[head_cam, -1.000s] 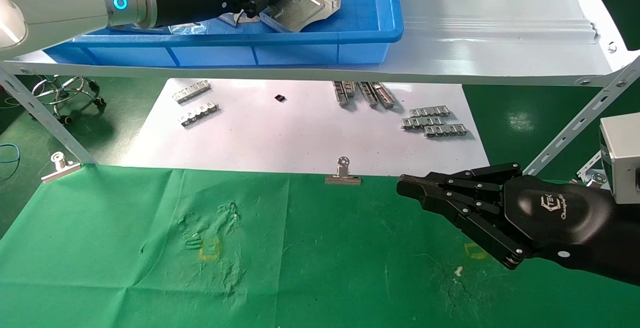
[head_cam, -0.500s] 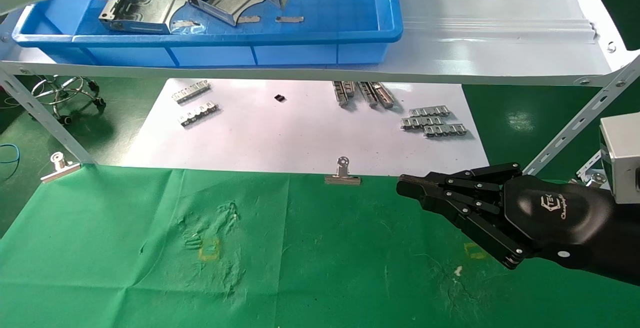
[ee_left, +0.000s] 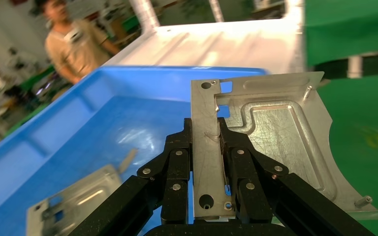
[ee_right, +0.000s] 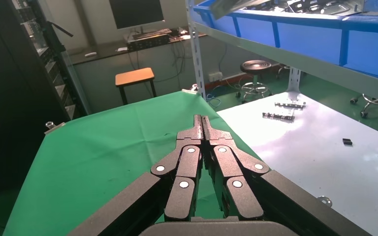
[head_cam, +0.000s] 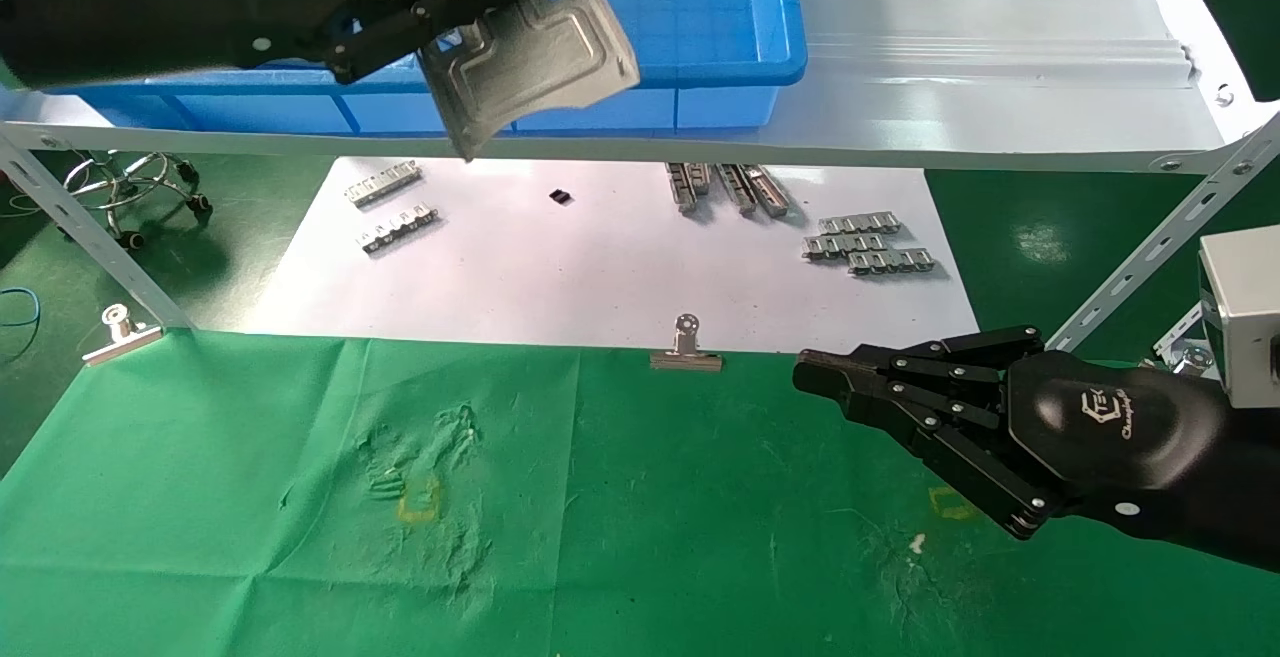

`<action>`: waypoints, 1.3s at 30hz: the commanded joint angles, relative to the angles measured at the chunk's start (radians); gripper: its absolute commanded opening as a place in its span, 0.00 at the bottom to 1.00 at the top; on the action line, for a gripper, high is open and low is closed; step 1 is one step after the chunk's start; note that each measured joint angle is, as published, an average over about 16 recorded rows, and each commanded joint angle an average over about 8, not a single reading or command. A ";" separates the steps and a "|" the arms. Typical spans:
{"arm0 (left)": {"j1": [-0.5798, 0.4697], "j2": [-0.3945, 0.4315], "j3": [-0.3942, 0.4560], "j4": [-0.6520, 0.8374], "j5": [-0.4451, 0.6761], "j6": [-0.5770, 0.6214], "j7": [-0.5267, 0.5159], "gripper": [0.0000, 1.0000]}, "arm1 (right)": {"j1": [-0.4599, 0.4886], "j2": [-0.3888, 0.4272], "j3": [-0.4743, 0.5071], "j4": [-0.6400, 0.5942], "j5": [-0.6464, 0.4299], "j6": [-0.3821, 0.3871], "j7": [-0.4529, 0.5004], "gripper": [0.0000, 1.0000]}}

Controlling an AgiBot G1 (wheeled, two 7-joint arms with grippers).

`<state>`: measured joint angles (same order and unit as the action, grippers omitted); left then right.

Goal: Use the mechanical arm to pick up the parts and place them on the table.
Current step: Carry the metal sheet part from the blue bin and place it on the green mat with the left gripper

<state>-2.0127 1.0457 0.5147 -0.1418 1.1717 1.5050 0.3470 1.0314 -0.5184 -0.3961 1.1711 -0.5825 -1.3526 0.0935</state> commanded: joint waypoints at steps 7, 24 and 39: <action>0.093 -0.104 0.026 -0.143 -0.042 0.101 0.118 0.00 | 0.000 0.000 0.000 0.000 0.000 0.000 0.000 0.00; 0.402 -0.314 0.355 -0.529 -0.147 0.081 0.213 0.00 | 0.000 0.000 0.000 0.000 0.000 0.000 0.000 0.00; 0.406 -0.206 0.417 -0.302 -0.072 -0.065 0.337 0.00 | 0.000 0.000 0.000 0.000 0.000 0.000 0.000 0.00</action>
<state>-1.6078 0.8370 0.9312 -0.4482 1.0988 1.4420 0.6819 1.0314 -0.5184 -0.3961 1.1711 -0.5825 -1.3526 0.0935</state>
